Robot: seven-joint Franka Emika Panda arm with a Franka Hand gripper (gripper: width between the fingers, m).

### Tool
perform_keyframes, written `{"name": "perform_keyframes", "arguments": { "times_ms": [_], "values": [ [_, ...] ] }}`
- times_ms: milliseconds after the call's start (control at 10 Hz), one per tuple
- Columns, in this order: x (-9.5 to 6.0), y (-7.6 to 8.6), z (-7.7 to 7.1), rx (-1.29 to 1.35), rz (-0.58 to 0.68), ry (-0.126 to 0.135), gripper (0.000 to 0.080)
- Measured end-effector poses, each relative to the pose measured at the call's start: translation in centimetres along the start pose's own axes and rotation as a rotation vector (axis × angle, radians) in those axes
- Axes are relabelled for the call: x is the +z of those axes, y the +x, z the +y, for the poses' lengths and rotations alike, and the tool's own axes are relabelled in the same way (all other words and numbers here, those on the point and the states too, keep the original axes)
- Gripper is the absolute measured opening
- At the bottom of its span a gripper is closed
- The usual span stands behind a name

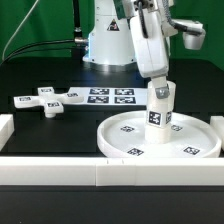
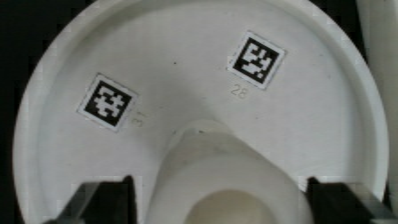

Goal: Assemble round table

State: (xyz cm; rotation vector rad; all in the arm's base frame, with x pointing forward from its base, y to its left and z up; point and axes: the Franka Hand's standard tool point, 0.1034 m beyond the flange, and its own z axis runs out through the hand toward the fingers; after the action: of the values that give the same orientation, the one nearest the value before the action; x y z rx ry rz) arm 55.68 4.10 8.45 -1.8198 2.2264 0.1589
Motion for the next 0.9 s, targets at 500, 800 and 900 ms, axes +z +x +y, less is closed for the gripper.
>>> {"name": "perform_keyframes", "arguments": {
  "times_ms": [500, 800, 900],
  "values": [
    [0.09, -0.79, 0.07, -0.307, 0.012, -0.016, 0.0647],
    [0.08, -0.80, 0.05, -0.523, 0.014, -0.022, 0.0649],
    [-0.07, -0.77, -0.23, -0.668, 0.032, -0.035, 0.0649]
  ]
}}
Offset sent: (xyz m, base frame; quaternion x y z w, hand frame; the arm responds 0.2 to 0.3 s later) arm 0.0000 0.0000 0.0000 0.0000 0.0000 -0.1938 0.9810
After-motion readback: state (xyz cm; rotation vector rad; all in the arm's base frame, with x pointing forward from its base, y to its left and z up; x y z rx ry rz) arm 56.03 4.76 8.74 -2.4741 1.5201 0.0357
